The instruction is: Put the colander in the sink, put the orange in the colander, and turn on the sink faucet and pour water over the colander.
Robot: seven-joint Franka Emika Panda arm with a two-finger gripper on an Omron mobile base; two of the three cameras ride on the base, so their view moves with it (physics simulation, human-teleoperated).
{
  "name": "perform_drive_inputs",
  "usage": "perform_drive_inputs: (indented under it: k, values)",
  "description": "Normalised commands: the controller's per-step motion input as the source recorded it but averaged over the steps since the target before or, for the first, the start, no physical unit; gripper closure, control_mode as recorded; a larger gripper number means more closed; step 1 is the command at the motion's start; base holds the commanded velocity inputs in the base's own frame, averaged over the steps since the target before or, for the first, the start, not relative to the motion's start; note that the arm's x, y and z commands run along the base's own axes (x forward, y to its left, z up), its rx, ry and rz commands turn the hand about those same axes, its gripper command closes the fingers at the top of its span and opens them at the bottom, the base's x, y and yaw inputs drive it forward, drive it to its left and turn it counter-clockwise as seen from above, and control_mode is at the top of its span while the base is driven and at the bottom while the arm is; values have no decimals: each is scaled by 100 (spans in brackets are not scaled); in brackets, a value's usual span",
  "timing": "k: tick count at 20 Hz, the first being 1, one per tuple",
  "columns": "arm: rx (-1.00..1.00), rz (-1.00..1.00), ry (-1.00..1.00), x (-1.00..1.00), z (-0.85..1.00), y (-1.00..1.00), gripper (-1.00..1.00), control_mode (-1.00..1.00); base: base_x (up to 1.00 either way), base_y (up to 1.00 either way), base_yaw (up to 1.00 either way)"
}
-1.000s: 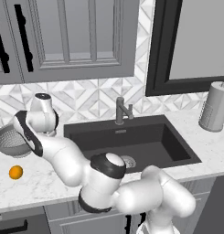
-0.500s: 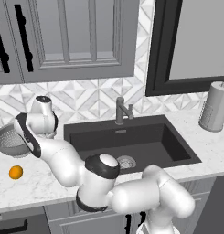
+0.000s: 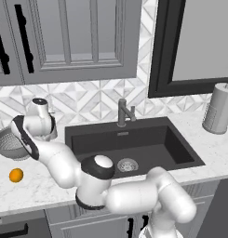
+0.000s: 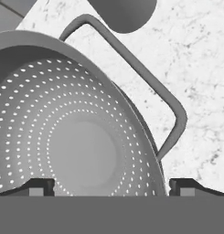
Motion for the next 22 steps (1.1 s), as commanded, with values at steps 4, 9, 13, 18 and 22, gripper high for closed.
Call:
perform_drive_inputs:
  k: [4,9,13,18,22]
  values:
    - [-1,0,0,0,-30,29,100,-100,0,0,0]
    - [-2,0,0,0,-51,12,100,-100,0,0,0]
    - [-1,0,0,-12,-50,0,100,-100,0,0,0]
    - [1,-2,0,-33,-29,-1,100,-100,0,0,0]
    - [7,-6,0,-43,-8,-9,100,-100,0,0,0]
